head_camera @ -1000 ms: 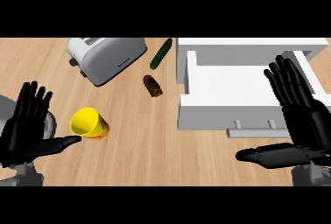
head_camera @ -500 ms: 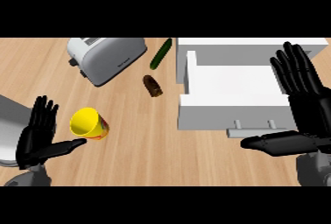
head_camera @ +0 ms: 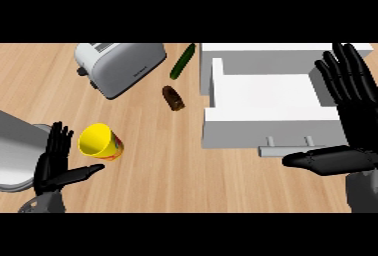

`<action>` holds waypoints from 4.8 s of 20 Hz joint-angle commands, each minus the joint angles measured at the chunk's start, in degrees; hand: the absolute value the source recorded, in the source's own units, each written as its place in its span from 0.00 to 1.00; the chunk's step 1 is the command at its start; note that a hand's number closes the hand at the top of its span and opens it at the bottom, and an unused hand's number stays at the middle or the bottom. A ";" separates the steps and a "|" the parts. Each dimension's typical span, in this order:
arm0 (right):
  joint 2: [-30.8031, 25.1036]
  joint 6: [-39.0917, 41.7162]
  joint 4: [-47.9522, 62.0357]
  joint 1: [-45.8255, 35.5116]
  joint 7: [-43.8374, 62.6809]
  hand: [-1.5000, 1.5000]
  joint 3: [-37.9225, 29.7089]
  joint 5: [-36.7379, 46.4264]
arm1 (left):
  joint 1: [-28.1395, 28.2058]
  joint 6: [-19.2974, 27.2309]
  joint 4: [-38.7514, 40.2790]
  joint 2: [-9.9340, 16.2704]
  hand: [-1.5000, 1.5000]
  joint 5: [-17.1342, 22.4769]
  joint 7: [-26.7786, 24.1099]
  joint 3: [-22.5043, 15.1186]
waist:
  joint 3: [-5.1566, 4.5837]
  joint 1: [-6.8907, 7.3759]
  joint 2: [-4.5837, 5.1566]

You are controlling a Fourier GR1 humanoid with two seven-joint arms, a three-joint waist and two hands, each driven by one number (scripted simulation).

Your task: Pick up the cup, place it into the drawer and close the drawer

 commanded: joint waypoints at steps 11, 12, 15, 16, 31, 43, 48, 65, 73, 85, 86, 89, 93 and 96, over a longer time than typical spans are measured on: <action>-0.56 0.32 -2.11 -1.53 3.14 0.00 -0.64 -1.19 | -11.58 -1.13 31.14 3.05 0.00 -3.21 -22.54 2.02 | -0.10 -0.61 0.23; -0.57 0.16 1.91 -4.29 1.48 0.00 -1.03 -0.79 | -12.17 -3.43 31.75 4.89 0.00 -2.72 -22.32 2.66 | -0.14 -0.60 0.37; 0.15 0.68 -0.25 -0.14 0.07 0.00 0.03 0.13 | -13.77 -0.92 32.10 3.41 0.00 -2.78 -22.72 2.54 | -0.11 -0.70 0.28; 3.29 -1.84 -0.95 -0.03 -0.17 0.00 3.15 2.57 | -11.94 -3.63 32.90 5.17 0.00 -3.33 -23.73 2.28 | -0.16 -0.84 0.40; -0.35 1.30 -0.71 -0.91 1.32 0.00 -0.20 -0.65 | -16.18 -11.35 32.45 1.39 1.00 -3.37 -24.06 1.65 | -0.26 -1.75 0.56; -2.17 2.87 3.56 -3.19 -0.56 0.00 -2.28 -1.49 | -16.98 3.96 26.96 -0.57 1.00 -3.03 -35.70 4.02 | -0.17 -1.10 0.57; -0.72 0.49 0.11 -3.41 3.36 0.00 -0.75 -0.91 | -18.71 6.32 26.75 -5.35 1.00 -3.27 -36.99 3.74 | -0.16 -1.11 0.44; -2.30 1.14 2.42 -2.51 1.43 0.00 -2.72 0.09 | -38.64 4.54 5.70 -12.28 1.00 -4.91 -8.21 -8.32 | 0.11 0.47 -0.50; -2.51 2.41 5.68 -1.29 -2.34 0.00 -3.74 0.14 | -47.74 12.34 -1.15 -12.43 1.00 -2.54 7.85 -13.49 | 0.10 -0.17 -0.06; -2.63 3.35 3.95 -2.26 -2.30 0.00 -2.55 -0.05 | -64.13 28.26 14.87 -12.46 1.00 5.94 21.09 -26.92 | 0.15 -3.68 0.62; -1.36 0.82 5.28 -6.79 0.26 0.00 -1.63 0.78 | -63.75 28.19 16.32 -12.46 1.00 6.24 20.07 -28.27 | 0.12 -3.31 0.74; -0.86 1.90 7.40 -6.08 -2.32 0.00 -1.48 0.33 | -66.46 28.77 20.28 -12.46 1.00 7.91 22.55 -30.42 | 0.16 -4.24 1.03; -0.82 2.88 4.83 -5.05 -2.70 0.00 -0.79 -0.20 | -65.27 23.62 24.33 -12.46 1.00 8.36 23.11 -33.92 | 0.20 -6.95 1.74; -1.40 3.60 4.94 -5.31 -1.70 0.00 -0.80 -0.80 | -65.16 23.31 26.27 -12.46 1.00 7.91 24.12 -37.15 | 0.22 -8.70 2.03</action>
